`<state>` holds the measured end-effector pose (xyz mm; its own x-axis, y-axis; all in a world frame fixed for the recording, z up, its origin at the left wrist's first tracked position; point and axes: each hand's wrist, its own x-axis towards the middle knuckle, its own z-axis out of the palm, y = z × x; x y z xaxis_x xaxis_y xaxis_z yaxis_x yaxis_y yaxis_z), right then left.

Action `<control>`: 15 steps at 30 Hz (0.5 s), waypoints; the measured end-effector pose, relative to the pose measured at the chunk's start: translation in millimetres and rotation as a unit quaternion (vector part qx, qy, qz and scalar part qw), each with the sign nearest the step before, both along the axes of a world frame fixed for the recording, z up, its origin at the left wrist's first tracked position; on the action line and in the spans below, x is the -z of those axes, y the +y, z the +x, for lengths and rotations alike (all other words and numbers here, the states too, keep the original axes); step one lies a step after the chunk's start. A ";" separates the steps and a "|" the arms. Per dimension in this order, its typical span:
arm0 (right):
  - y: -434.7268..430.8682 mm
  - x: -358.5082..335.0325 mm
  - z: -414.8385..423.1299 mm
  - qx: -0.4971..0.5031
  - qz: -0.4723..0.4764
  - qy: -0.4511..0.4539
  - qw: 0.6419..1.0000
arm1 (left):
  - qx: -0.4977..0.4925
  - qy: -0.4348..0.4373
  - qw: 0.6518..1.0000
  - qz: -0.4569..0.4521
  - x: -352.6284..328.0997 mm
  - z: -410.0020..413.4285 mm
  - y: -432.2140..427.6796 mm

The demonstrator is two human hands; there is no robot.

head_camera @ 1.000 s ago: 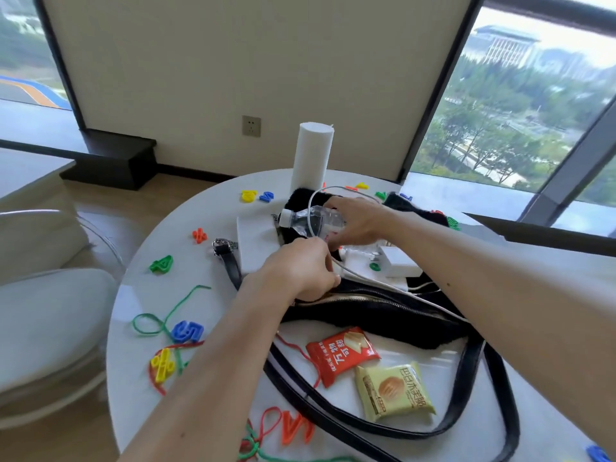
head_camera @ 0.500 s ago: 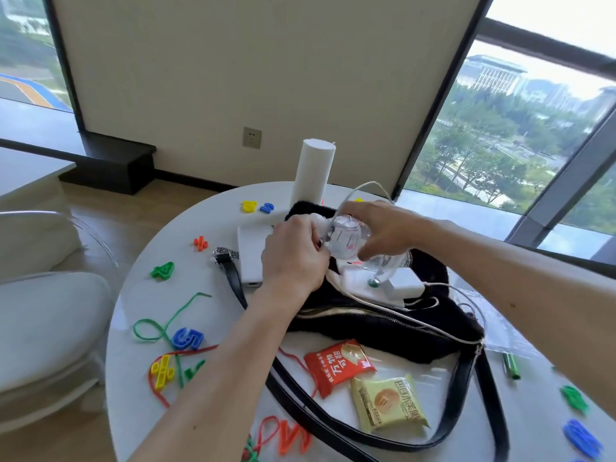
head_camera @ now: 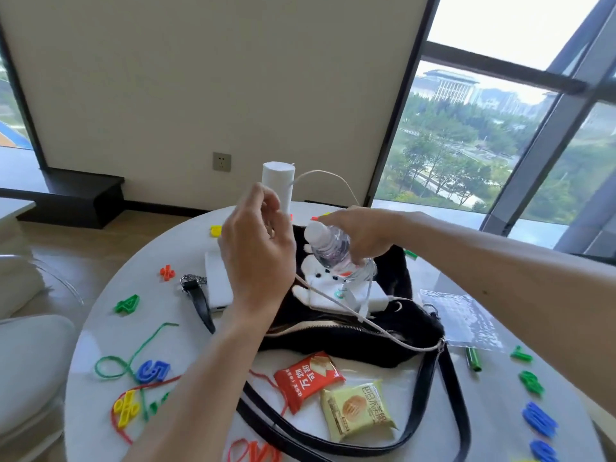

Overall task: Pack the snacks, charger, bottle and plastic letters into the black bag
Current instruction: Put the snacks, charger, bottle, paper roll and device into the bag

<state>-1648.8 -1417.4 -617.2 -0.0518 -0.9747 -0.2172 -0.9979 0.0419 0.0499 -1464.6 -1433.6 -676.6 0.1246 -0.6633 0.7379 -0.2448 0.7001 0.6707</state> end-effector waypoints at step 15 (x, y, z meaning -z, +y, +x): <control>69.8 -64.5 -96.3 0.240 -0.352 -0.471 0.772 | 0.115 -0.512 0.818 0.235 62.8 -4.8 -6.1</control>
<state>-1745.1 -1347.6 -552.7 -0.5856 -0.7865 0.1962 -0.4384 0.1038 -0.8928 -1469.4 -1439.7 -739.4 -0.5671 -0.8230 0.0338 -0.7450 0.5300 0.4050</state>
